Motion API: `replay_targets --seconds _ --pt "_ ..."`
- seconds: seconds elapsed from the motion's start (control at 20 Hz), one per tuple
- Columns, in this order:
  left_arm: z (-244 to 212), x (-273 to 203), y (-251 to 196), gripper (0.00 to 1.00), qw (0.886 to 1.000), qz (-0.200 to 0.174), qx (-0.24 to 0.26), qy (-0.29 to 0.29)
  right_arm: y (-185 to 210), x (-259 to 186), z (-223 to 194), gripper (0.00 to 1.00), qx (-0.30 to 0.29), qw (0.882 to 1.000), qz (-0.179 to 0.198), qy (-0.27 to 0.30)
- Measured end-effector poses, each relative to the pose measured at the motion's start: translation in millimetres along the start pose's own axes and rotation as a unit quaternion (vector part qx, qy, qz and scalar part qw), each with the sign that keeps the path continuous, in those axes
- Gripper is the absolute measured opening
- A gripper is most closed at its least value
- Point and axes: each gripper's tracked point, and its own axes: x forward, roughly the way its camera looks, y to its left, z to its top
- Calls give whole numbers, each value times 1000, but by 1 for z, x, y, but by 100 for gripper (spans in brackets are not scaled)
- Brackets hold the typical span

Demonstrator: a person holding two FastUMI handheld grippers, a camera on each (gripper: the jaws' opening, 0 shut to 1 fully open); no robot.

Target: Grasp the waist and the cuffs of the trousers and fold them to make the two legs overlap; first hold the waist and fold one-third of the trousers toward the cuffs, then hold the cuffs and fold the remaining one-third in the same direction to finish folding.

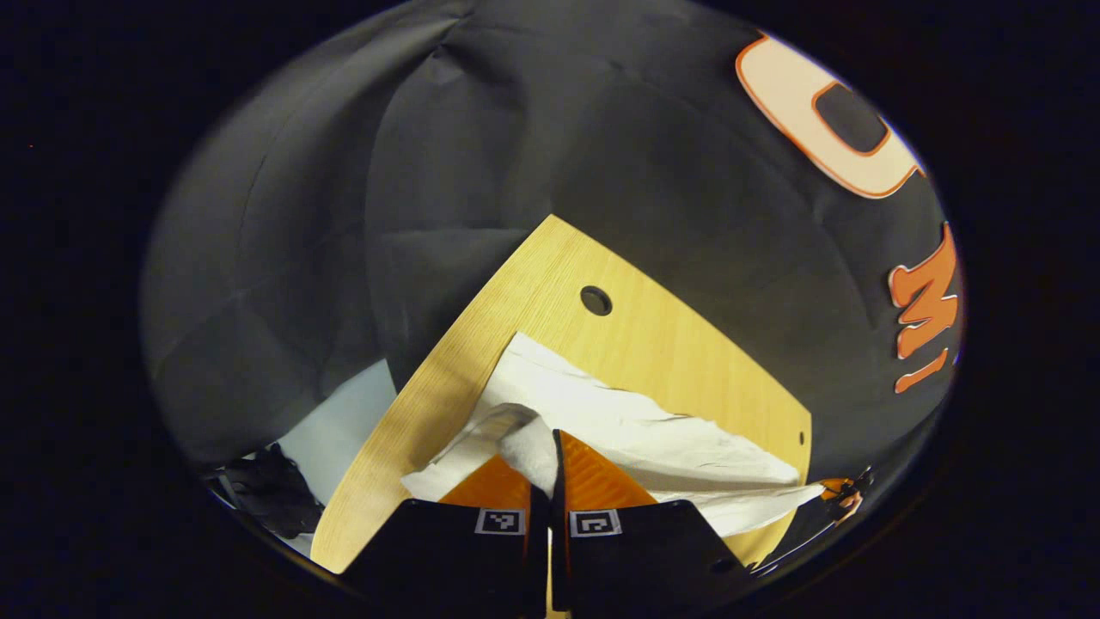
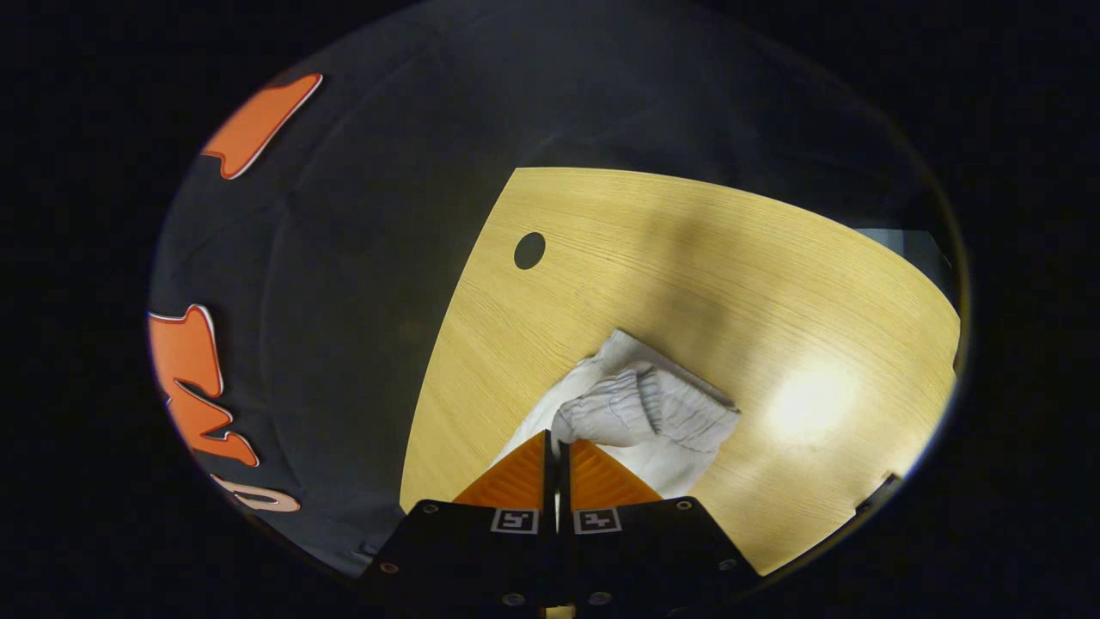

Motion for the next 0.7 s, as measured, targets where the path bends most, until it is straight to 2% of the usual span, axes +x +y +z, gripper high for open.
replay_targets --seconds 0.15,0.25,0.35,0.4,0.45,0.5,0.55,0.65,0.7 --pt "2 38 6 6 999 33 5 21 8 29 10 1 9 1000 -6 14" --pt "1 46 3 11 998 44 18 27 8 46 20 1 40 999 0 9" --pt "12 47 -5 30 998 45 34 -1 16 57 27 1 64 998 26 2" --pt "19 47 -9 45 998 43 29 -21 22 54 35 3 69 996 48 -10" --pt "27 44 -12 59 998 44 18 -39 30 51 46 14 70 995 71 -27" --pt "29 35 -12 74 998 45 7 -49 35 45 55 19 67 993 82 -47" --pt "27 27 -12 75 998 44 0 -52 35 40 59 34 59 994 78 -58" --pt "33 8 -21 88 997 41 17 -68 21 31 58 41 26 996 54 -65" --pt "35 2 -25 100 996 39 32 -75 8 22 59 45 1 997 37 -63"
